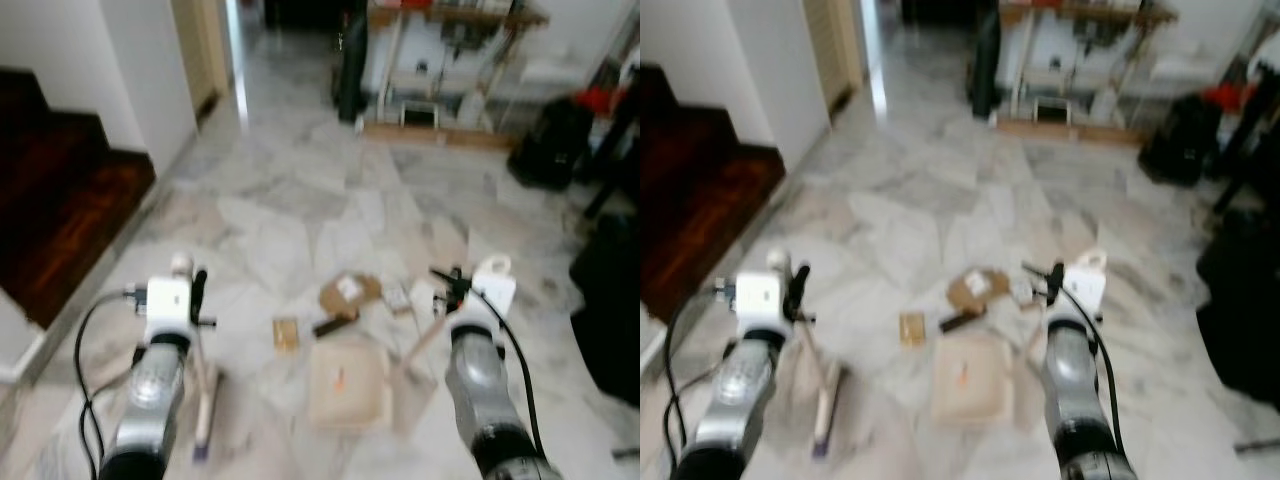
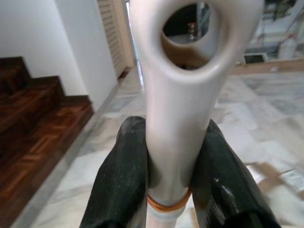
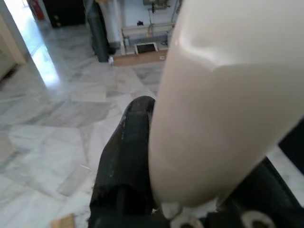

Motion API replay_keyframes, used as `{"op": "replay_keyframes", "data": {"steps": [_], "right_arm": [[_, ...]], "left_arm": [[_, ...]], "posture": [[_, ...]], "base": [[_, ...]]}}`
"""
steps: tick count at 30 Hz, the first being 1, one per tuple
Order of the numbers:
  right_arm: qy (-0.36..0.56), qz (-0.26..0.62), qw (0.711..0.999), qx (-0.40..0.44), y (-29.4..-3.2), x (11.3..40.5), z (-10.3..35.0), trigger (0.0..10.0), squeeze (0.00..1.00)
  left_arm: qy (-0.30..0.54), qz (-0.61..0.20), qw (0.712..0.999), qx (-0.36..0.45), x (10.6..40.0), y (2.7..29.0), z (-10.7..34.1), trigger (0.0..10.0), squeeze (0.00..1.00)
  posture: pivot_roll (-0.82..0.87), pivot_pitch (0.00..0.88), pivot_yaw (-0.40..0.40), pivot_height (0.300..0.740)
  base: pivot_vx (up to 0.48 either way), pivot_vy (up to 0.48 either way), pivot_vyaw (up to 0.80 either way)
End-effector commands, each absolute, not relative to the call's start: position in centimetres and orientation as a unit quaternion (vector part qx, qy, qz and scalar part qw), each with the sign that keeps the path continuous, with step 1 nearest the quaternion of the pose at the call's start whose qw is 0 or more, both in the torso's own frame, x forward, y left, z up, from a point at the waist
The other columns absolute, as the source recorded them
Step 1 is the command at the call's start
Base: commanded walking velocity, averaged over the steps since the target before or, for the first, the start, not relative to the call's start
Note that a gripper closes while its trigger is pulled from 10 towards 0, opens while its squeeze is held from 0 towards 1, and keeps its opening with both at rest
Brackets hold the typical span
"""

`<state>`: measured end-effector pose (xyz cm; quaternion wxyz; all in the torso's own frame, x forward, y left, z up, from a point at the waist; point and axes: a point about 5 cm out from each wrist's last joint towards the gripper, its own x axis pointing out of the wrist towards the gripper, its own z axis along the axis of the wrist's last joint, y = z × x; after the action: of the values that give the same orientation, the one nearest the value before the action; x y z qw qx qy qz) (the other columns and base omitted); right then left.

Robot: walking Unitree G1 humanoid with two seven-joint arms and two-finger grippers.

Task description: Sweep floor

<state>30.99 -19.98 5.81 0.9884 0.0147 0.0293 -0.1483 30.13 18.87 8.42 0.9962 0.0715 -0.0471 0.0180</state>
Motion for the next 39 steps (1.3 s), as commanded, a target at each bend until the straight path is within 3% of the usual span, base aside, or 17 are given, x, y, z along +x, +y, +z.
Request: {"op": "replay_keyframes", "data": {"steps": [1,39], "right_arm": [[-0.005,-0.143,0.990,0.009,-19.7,31.9,7.5,10.0,0.00],[0.013,-0.171,0.985,0.013,-20.4,31.6,6.9,10.0,0.00]], "left_arm": [[-0.074,0.021,0.994,0.072,30.5,19.2,9.6,10.0,0.00],[-0.088,0.028,0.993,0.076,31.0,19.6,10.6,10.0,0.00]], "posture": [[0.00,0.000,-0.041,0.740],[0.01,0.000,-0.035,0.740]], "base": [[0.304,0.000,0.00],[0.304,0.000,0.00]]}}
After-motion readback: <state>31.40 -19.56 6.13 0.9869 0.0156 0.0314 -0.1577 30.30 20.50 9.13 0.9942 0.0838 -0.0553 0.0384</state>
